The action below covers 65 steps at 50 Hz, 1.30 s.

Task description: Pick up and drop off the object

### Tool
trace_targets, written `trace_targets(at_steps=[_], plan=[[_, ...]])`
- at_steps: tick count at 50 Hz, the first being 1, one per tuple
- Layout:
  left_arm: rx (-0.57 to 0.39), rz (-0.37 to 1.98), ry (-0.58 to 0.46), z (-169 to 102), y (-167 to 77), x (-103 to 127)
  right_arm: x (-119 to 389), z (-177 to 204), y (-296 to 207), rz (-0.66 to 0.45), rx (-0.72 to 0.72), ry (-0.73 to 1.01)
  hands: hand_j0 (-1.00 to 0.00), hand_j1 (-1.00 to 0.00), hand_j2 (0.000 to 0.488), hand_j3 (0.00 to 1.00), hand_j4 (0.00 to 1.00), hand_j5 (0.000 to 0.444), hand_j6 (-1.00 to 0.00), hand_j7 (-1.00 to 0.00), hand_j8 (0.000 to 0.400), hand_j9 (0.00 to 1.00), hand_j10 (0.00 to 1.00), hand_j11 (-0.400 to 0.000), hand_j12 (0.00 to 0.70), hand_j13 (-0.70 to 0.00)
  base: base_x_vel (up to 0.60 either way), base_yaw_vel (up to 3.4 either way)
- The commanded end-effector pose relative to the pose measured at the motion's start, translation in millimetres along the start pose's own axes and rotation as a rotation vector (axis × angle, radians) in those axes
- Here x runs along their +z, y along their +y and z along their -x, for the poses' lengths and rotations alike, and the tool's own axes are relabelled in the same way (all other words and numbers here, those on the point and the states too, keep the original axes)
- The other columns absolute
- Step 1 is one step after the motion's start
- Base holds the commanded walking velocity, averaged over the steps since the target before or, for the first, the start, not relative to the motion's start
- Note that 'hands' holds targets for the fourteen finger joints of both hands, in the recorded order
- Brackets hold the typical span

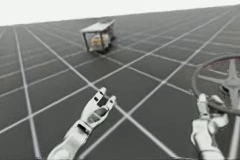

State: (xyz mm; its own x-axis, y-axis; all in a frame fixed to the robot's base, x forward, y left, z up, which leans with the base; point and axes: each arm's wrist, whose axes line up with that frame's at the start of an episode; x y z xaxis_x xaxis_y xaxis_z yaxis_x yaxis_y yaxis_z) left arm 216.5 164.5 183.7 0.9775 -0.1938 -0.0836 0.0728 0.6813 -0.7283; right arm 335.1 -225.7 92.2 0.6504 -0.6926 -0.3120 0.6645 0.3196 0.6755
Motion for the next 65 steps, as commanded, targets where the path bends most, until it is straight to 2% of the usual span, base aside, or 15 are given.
trace_targets(at_steps=[1, 65], plan=[[0.002, 0.021, -0.009, 2.8, 5.6, 1.0, 5.0, 5.2, 15.3, 0.000, 0.059, -0.027, 0.00, 0.00, 0.000, 1.00, 1.00, 0.000, 0.00, 0.00, 0.000, 1.00, 1.00, -0.400, 0.000, -0.700, 0.54, 0.11], [0.002, 0.021, -0.009, 2.8, 5.6, 1.0, 5.0, 5.2, 15.3, 0.000, 0.059, -0.027, 0.00, 0.00, 0.000, 1.00, 1.00, 0.000, 0.00, 0.00, 0.000, 1.00, 1.00, -0.400, 0.000, -0.700, 0.56, 0.08]])
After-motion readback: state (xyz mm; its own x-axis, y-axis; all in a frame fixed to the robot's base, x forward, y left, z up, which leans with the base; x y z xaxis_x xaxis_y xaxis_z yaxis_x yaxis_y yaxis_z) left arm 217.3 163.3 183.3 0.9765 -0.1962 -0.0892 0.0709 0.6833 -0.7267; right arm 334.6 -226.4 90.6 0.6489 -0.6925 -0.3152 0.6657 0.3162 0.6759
